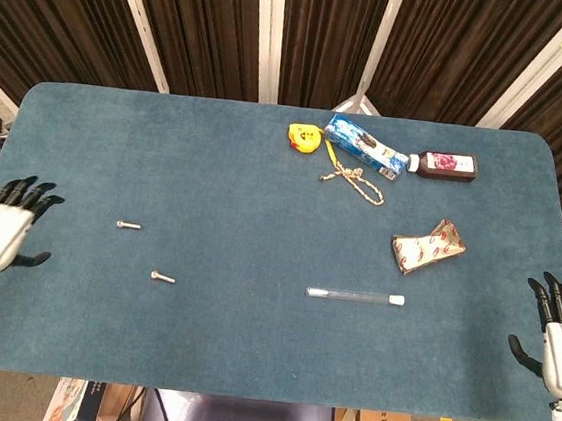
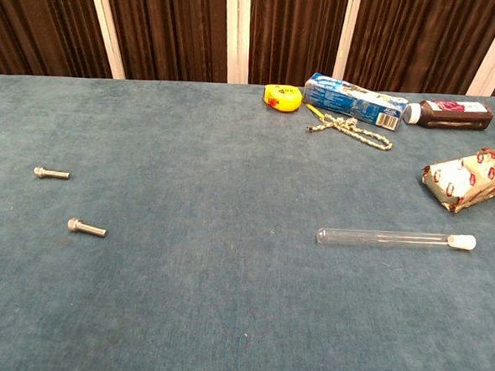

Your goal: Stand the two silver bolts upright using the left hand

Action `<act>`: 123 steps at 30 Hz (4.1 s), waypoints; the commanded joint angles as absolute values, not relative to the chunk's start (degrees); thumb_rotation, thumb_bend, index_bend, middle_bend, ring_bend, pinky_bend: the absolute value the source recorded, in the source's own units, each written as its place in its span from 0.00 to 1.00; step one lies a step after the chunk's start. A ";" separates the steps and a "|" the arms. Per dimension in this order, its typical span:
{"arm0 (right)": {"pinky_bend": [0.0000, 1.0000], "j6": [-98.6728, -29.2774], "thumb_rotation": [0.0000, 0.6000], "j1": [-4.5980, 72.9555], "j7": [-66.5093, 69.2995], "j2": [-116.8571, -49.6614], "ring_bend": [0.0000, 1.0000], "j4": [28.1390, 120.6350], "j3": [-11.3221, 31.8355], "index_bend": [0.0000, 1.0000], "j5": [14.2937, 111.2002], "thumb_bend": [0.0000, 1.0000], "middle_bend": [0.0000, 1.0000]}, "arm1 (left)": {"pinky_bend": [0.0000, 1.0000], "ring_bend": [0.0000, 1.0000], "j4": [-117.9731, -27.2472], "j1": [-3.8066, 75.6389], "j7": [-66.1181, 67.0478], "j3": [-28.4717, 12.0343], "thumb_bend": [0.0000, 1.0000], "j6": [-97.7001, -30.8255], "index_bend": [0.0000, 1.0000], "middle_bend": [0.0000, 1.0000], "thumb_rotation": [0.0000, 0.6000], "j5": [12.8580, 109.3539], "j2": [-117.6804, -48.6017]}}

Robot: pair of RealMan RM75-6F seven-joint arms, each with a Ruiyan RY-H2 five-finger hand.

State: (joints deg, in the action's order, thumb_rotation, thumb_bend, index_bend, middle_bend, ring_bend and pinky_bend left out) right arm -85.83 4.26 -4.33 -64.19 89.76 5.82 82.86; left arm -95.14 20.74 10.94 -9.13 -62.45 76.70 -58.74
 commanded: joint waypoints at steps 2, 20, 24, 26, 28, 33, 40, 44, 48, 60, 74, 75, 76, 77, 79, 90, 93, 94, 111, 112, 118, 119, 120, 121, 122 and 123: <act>0.00 -85.92 1.00 4.45 -4.85 -64.78 0.12 89.42 5.65 0.14 83.50 0.25 0.08 | 0.09 0.00 -92.95 26.97 13.14 -11.34 0.29 -55.40 0.25 0.11 1.00 71.06 -61.67; 0.00 -85.39 1.00 4.32 -7.36 -65.47 0.12 89.31 5.82 0.14 81.94 0.25 0.08 | 0.10 0.00 -75.66 34.36 20.83 -11.45 0.33 -53.82 0.40 0.17 1.00 57.51 -82.02; 0.00 -85.36 1.00 4.28 -7.14 -65.50 0.12 89.22 6.00 0.14 81.60 0.25 0.08 | 0.10 0.00 -73.03 35.13 22.10 -11.11 0.36 -53.75 0.44 0.18 1.00 56.45 -84.45; 0.00 -85.18 1.00 4.31 -7.08 -65.59 0.12 89.08 6.03 0.14 81.41 0.25 0.08 | 0.10 0.00 -71.30 35.59 22.98 -11.10 0.36 -53.74 0.44 0.19 1.00 55.58 -85.88; 0.00 -85.01 1.00 4.39 -7.16 -65.69 0.12 88.90 6.11 0.14 81.20 0.25 0.08 | 0.10 0.00 -69.68 36.00 23.34 -11.15 0.36 -53.47 0.44 0.19 1.00 54.91 -87.16; 0.00 -84.58 1.00 4.55 -7.52 -66.06 0.12 88.47 6.20 0.14 80.76 0.25 0.08 | 0.10 0.00 -66.68 36.99 22.55 -11.35 0.36 -53.10 0.45 0.19 1.00 55.14 -89.83; 0.00 -83.76 1.00 4.94 -8.04 -66.68 0.12 88.03 6.20 0.14 80.37 0.25 0.08 | 0.10 0.00 -66.63 38.05 23.72 -10.89 0.39 -54.25 0.48 0.20 1.00 57.18 -91.21; 0.00 -83.34 1.00 5.13 -7.93 -66.87 0.12 87.83 6.15 0.14 80.32 0.25 0.08 | 0.10 0.00 -66.43 38.42 27.14 -10.41 0.40 -54.43 0.48 0.20 1.00 55.94 -91.74; 0.00 -83.31 1.00 5.18 -7.70 -66.98 0.12 87.61 6.24 0.14 80.21 0.25 0.08 | 0.10 0.00 -64.98 38.47 29.49 -10.17 0.39 -55.21 0.47 0.19 1.00 54.89 -92.89; 0.00 -82.57 1.00 5.43 -7.48 -67.39 0.12 86.82 6.35 0.14 79.55 0.25 0.08 | 0.10 0.00 -62.04 38.97 28.42 -9.83 0.40 -54.40 0.49 0.20 1.00 55.93 -95.17; 0.00 -82.16 1.00 5.71 -7.61 -67.93 0.12 86.33 6.34 0.14 79.35 0.25 0.08 | 0.10 0.02 -58.62 39.37 30.04 -9.56 0.44 -54.51 0.54 0.22 1.00 56.56 -97.49; 0.00 -82.14 1.00 5.72 -7.61 -67.94 0.12 86.31 6.33 0.14 79.34 0.25 0.08 | 0.10 0.02 -58.45 39.40 30.21 -9.55 0.44 -54.53 0.54 0.22 1.00 56.59 -97.64; 0.00 -82.14 1.00 5.72 -7.64 -67.96 0.12 86.29 6.34 0.14 79.32 0.25 0.08 | 0.10 0.02 -58.34 39.41 30.25 -9.56 0.44 -54.52 0.55 0.22 1.00 56.61 -97.77; 0.00 -82.13 1.00 5.73 -7.67 -67.96 0.12 86.27 6.33 0.14 79.31 0.25 0.08 | 0.10 0.02 -58.25 39.41 30.18 -9.64 0.44 -54.51 0.55 0.22 1.00 56.64 -97.92; 0.00 -82.15 1.00 5.73 -7.66 -67.97 0.12 86.28 6.33 0.14 79.32 0.25 0.08 | 0.10 0.02 -58.13 39.42 30.32 -9.66 0.44 -54.38 0.55 0.22 1.00 56.60 -98.05; 0.00 -82.22 1.00 5.75 -7.31 -67.85 0.12 86.38 6.33 0.14 79.44 0.25 0.08 | 0.10 0.02 -59.13 39.35 31.05 -10.13 0.48 -55.21 0.57 0.23 1.00 56.89 -98.03; 0.00 -82.31 1.00 5.71 -7.30 -67.79 0.12 86.52 6.28 0.14 79.53 0.25 0.08 | 0.10 0.02 -60.43 39.10 30.18 -10.70 0.48 -55.41 0.57 0.23 1.00 56.77 -97.13; 0.00 -82.26 1.00 5.73 -7.26 -67.82 0.12 86.47 6.28 0.14 79.51 0.25 0.08 | 0.10 0.02 -60.78 39.01 29.91 -10.86 0.49 -55.46 0.57 0.23 1.00 56.73 -96.81; 0.00 -81.88 1.00 6.02 -8.12 -68.38 0.12 86.47 6.02 0.14 79.69 0.25 0.08 | 0.09 0.02 -66.82 36.19 7.09 -13.67 0.49 -51.25 0.58 0.23 1.00 60.49 -90.05; 0.00 -81.85 1.00 6.03 -8.18 -68.41 0.12 86.47 6.04 0.14 79.60 0.25 0.08 | 0.09 0.02 -66.56 36.01 5.61 -13.72 0.50 -50.77 0.58 0.23 1.00 60.58 -89.89; 0.00 -81.89 1.00 6.03 -8.19 -68.51 0.12 86.35 6.08 0.14 79.53 0.25 0.08 | 0.09 0.02 -64.81 35.73 -0.23 -13.68 0.50 -48.76 0.58 0.23 1.00 61.74 -89.72; 0.00 -81.88 1.00 6.04 -8.19 -68.53 0.12 86.33 6.08 0.14 79.52 0.25 0.08 | 0.09 0.02 -64.74 35.71 -1.11 -13.78 0.50 -48.48 0.58 0.23 1.00 61.81 -89.69; 0.00 -81.89 1.00 6.02 -8.19 -68.57 0.12 86.30 6.07 0.14 79.51 0.25 0.08 | 0.09 0.02 -64.66 35.69 -1.96 -13.88 0.50 -48.25 0.58 0.23 1.00 61.92 -89.66; 0.00 -81.94 1.00 5.99 -8.21 -68.60 0.12 86.28 6.05 0.14 79.52 0.25 0.08 | 0.09 0.02 -64.49 35.69 -3.08 -13.99 0.50 -47.99 0.58 0.23 1.00 62.15 -89.63; 0.00 -81.93 1.00 6.02 -8.25 -68.62 0.12 86.26 6.07 0.14 79.52 0.25 0.08 | 0.09 0.02 -64.35 35.69 -3.70 -14.04 0.50 -47.89 0.58 0.23 1.00 62.32 -89.62; 0.00 -81.87 1.00 6.06 -8.32 -68.66 0.12 86.22 6.08 0.14 79.49 0.25 0.08 | 0.09 0.02 -64.22 35.67 -4.28 -14.11 0.50 -47.87 0.58 0.23 1.00 62.48 -89.61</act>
